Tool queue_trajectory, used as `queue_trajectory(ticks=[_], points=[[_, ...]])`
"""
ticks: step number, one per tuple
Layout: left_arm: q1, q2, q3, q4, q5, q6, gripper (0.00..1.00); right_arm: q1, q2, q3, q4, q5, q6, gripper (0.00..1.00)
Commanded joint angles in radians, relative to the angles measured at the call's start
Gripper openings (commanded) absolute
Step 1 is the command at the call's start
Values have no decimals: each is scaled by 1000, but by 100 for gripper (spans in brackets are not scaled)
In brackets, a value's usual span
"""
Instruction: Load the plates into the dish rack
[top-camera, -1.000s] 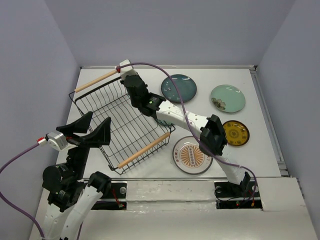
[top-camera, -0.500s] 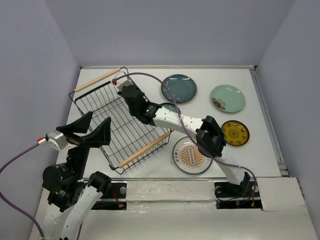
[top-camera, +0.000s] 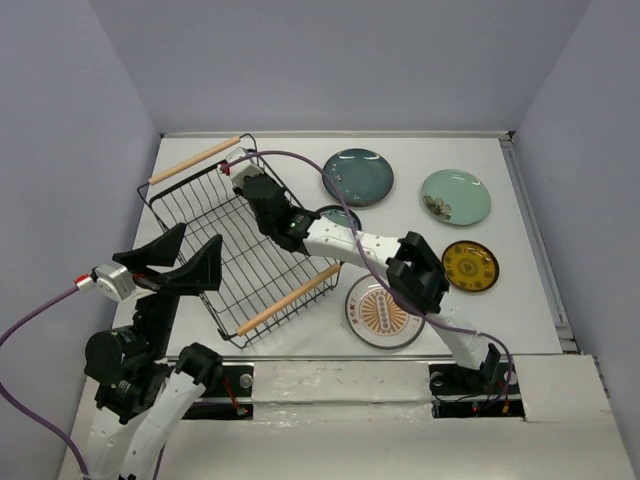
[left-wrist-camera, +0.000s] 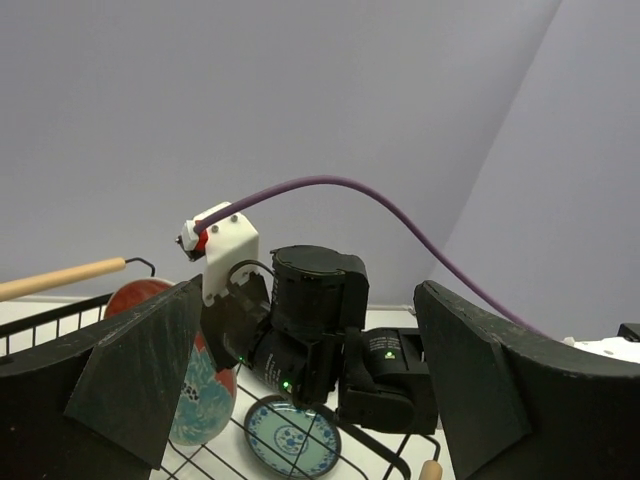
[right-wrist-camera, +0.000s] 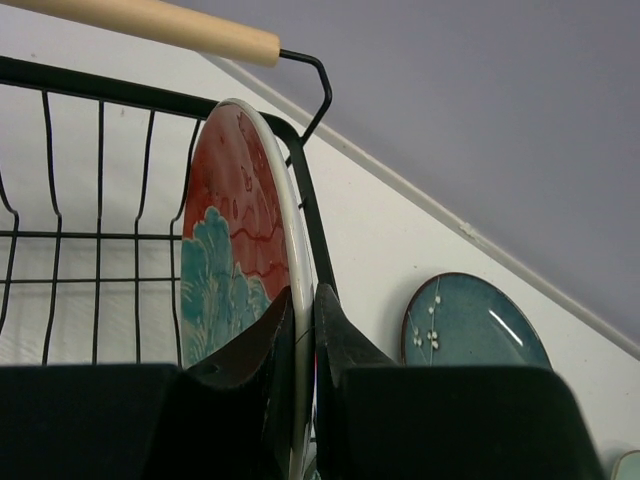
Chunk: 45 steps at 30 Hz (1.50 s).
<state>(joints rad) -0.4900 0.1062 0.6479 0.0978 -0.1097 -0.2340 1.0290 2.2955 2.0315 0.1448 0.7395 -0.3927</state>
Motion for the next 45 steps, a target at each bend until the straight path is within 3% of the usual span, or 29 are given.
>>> queue_trajectory(ticks=[1, 10, 12, 13, 17, 26, 30, 33, 34, 37, 39, 40, 41, 43, 45], points=[[-5, 7, 32, 40, -10, 18, 99, 6, 5, 105, 219, 11, -52, 7], [-5, 9, 30, 40, -10, 18, 99, -3, 55, 168, 208, 55, -18, 7], [-5, 12, 30, 40, -10, 18, 99, -12, 53, 165, 210, 58, -8, 16], [-5, 12, 30, 40, -10, 18, 99, -12, 50, 153, 210, 60, -2, 27], [-5, 15, 30, 40, -8, 18, 99, -12, 6, 86, 203, 52, 46, 52], [-5, 30, 29, 40, -10, 19, 99, -21, -114, 38, 79, 18, 176, 57], [-2, 41, 29, 39, -12, 19, 99, -21, -200, 6, -49, -70, 296, 66], [-1, 47, 29, 39, -13, 21, 99, -46, -434, -155, -132, -205, 457, 72], [-1, 49, 29, 39, -13, 21, 99, -46, -496, -282, -164, -295, 484, 73], [-1, 50, 29, 39, -12, 21, 99, -110, -687, -488, -221, -472, 607, 74], [-1, 49, 29, 39, -7, 19, 99, -185, -944, -692, -308, -607, 717, 71], [-1, 47, 29, 39, -7, 19, 99, -217, -946, -759, -338, -647, 754, 68], [2, 46, 29, 39, -7, 18, 99, -240, -1063, -883, -368, -685, 788, 57], [7, 46, 29, 40, -5, 18, 99, -311, -1165, -994, -474, -732, 874, 49], [11, 49, 27, 42, 1, 16, 99, -339, -1281, -1118, -577, -775, 937, 31]])
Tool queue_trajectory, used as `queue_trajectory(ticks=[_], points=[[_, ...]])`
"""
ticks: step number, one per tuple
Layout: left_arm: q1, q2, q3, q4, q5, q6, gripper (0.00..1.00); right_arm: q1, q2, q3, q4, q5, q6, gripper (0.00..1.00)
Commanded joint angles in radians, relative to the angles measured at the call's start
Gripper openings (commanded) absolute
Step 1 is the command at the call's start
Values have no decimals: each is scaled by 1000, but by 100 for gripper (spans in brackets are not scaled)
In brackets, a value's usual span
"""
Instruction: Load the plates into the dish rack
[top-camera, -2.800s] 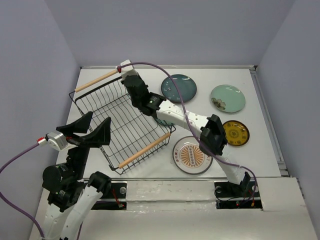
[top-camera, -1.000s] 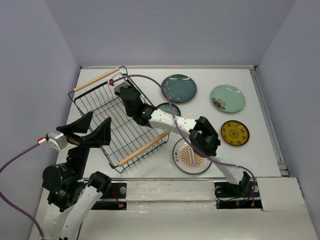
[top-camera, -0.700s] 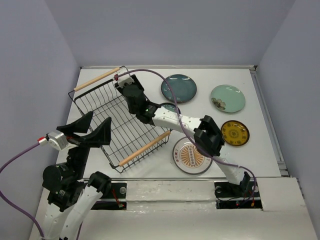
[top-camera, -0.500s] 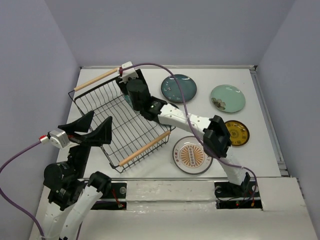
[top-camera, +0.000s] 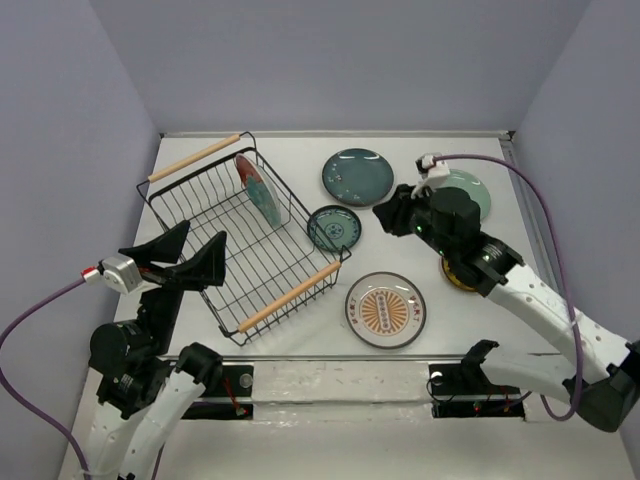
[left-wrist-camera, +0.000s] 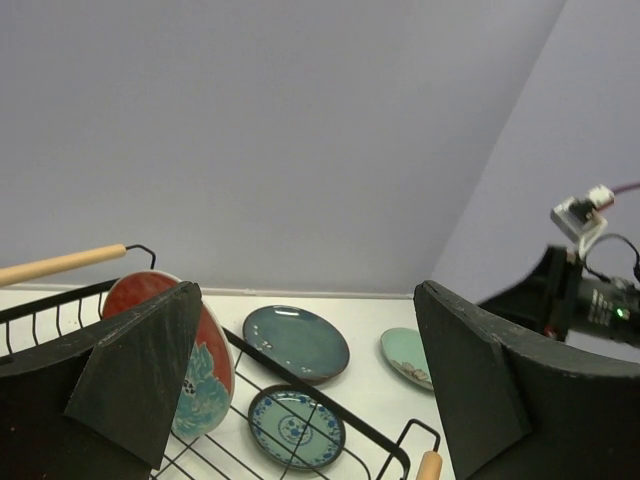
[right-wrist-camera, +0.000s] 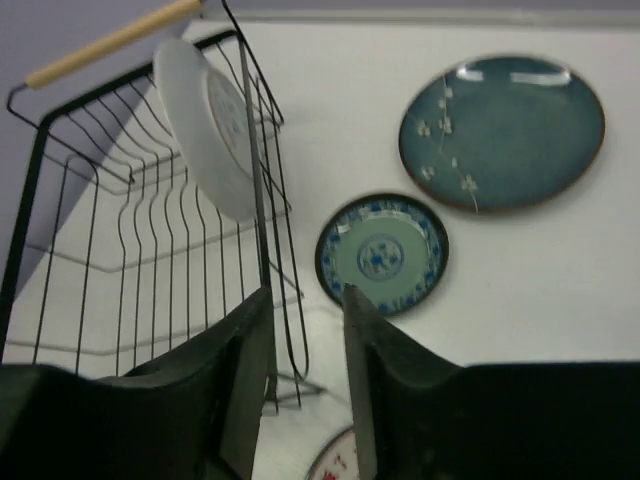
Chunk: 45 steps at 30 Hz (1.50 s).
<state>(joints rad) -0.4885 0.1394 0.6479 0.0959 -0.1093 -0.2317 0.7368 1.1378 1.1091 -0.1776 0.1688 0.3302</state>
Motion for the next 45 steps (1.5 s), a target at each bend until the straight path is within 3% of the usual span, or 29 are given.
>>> queue_trajectory(ticks=[1, 2, 5, 7, 8, 11, 16, 17, 21, 30, 37, 40, 45], points=[[14, 20, 27, 44, 6, 12, 99, -47, -154, -231, -282, -209, 245, 22], [16, 23, 27, 45, 7, 12, 99, -72, -209, -262, -304, -219, 268, 7], [22, 31, 25, 45, 8, 12, 99, -117, -282, -366, -413, -203, 380, 7], [24, 35, 25, 45, 8, 12, 99, -143, -341, -412, -500, -175, 443, 20], [27, 37, 25, 45, 10, 11, 99, -167, -357, -429, -520, -175, 478, 37], [27, 42, 25, 45, 16, 9, 99, -177, -374, -488, -598, -103, 535, 54], [28, 29, 25, 47, 16, 9, 99, -186, -316, -538, -622, -38, 688, 66], [28, 28, 25, 47, 17, 9, 99, -186, -314, -554, -622, -35, 713, 72], [27, 22, 25, 48, 26, 5, 99, -186, -311, -568, -635, -5, 721, 79], [19, 2, 25, 48, 25, 5, 99, -186, -207, -574, -597, -25, 716, 80], [11, 5, 25, 48, 31, 6, 99, -186, -205, -652, -476, -71, 760, 66], [11, 5, 25, 48, 30, 5, 99, -186, -249, -686, -459, -61, 800, 55], [13, 5, 25, 48, 31, 5, 99, -186, -303, -719, -448, -68, 840, 52]])
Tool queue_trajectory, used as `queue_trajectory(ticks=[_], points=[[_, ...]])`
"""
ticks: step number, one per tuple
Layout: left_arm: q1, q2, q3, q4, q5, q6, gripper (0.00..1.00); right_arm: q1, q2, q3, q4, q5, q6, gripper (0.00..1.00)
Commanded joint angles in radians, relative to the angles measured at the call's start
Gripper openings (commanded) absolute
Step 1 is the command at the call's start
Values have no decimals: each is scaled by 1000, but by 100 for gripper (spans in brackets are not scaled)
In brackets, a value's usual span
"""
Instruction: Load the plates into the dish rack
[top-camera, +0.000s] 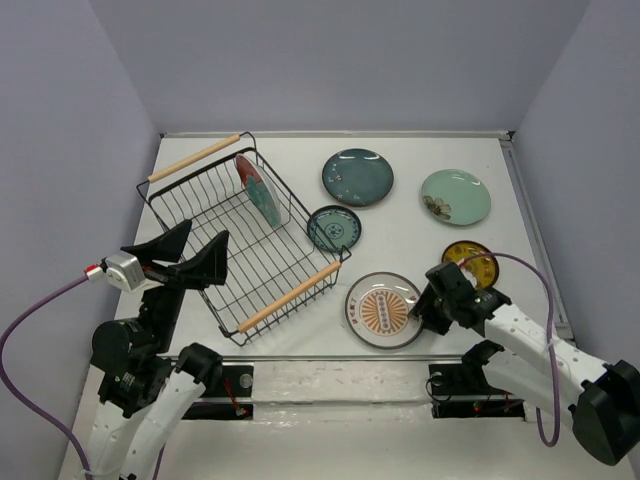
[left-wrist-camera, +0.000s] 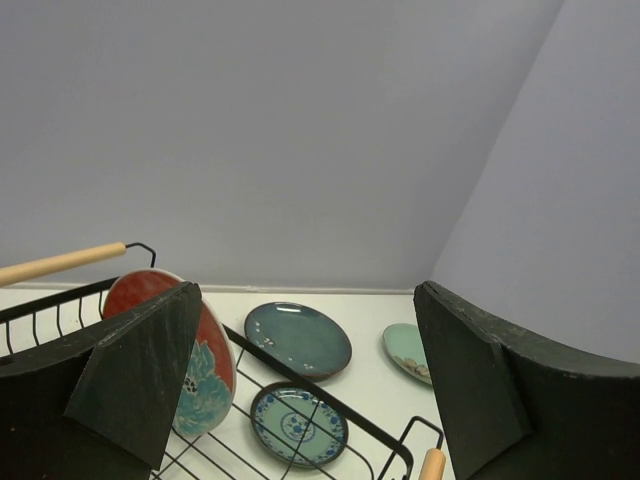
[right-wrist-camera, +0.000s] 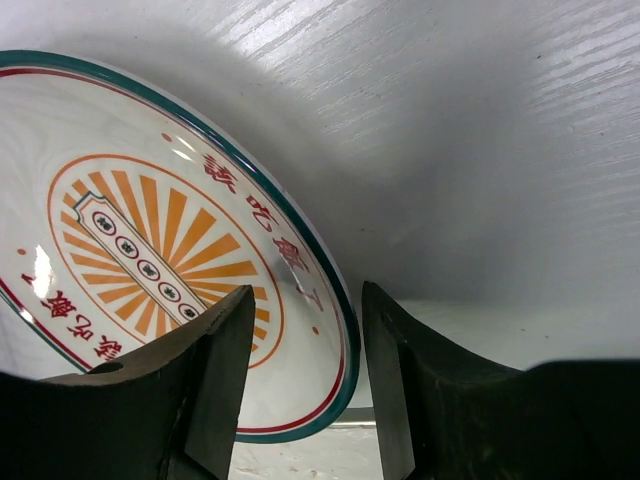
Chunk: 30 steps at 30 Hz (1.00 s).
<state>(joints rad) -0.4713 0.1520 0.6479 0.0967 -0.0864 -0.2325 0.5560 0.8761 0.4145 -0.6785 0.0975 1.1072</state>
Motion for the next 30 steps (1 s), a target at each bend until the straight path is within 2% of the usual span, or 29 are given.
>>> queue_trajectory(ticks=[1, 7, 9, 10, 11, 17, 24, 30], points=[[-4, -8, 25, 47, 7, 4, 99, -5, -48, -28, 57, 2, 68, 51], [-6, -11, 25, 47, 4, 5, 99, -5, -8, -63, 149, -65, 94, 47], [-4, -12, 25, 47, 1, 7, 99, -5, 7, -86, 174, -84, 108, 39], [-4, -14, 25, 47, 1, 7, 99, -5, 3, -83, 175, -68, 114, 29], [-4, -14, 25, 47, 1, 7, 99, -5, -8, -83, 169, -50, 117, 24], [-4, -12, 25, 47, 2, 7, 99, -5, -101, 12, 11, 85, 89, 7], [-4, -11, 25, 47, 1, 9, 99, -5, -175, 196, -179, 260, -16, 7], [-1, -2, 25, 49, 4, 5, 99, -5, -223, 452, -219, 422, -234, 7]])
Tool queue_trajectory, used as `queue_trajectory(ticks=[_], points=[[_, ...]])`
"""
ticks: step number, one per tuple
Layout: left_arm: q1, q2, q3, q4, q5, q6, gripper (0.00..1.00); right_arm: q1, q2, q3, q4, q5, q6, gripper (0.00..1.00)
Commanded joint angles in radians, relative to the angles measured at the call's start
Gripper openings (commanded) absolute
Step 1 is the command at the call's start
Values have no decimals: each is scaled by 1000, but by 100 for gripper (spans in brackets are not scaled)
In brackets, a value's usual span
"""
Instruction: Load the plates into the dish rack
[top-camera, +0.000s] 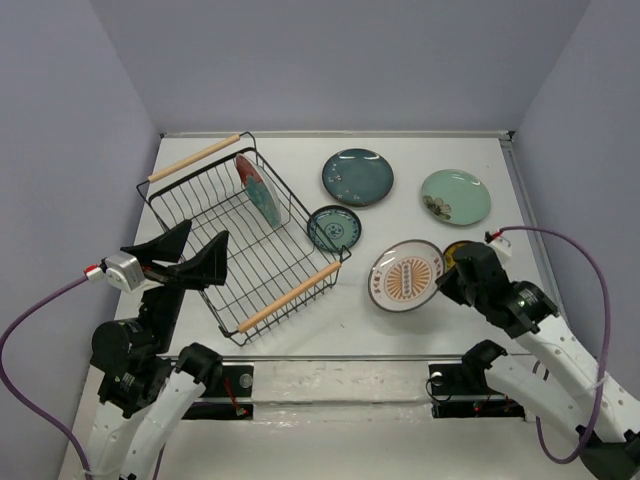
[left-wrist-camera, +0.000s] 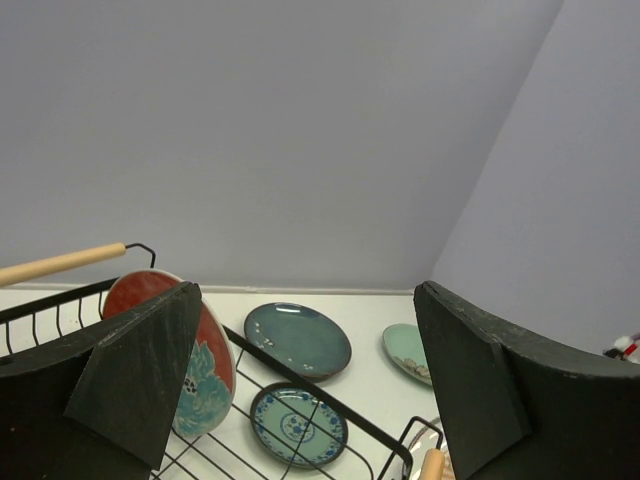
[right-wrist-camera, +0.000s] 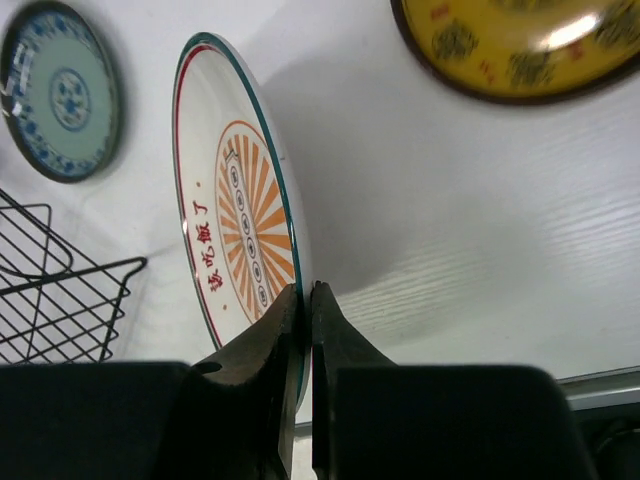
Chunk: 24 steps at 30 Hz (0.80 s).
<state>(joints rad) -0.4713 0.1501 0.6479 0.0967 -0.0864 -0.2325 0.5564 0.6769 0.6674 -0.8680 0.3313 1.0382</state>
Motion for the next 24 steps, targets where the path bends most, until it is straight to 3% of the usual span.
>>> queue_trajectory(ticks=[1, 8, 13, 19, 24], points=[[-1, 0, 25, 49, 4, 7, 99, -6, -13, 231, -22, 201, -165, 7], [3, 9, 24, 49, 4, 7, 99, -6, 134, 431, 338, 238, -495, 7], [3, 14, 24, 47, 4, 9, 99, 48, 330, 624, 608, 187, -695, 7], [10, 8, 25, 44, -1, 13, 99, 251, 674, 909, 717, 253, -921, 7], [10, 2, 29, 37, -27, 12, 99, 324, 863, 1162, 758, 281, -1027, 7]])
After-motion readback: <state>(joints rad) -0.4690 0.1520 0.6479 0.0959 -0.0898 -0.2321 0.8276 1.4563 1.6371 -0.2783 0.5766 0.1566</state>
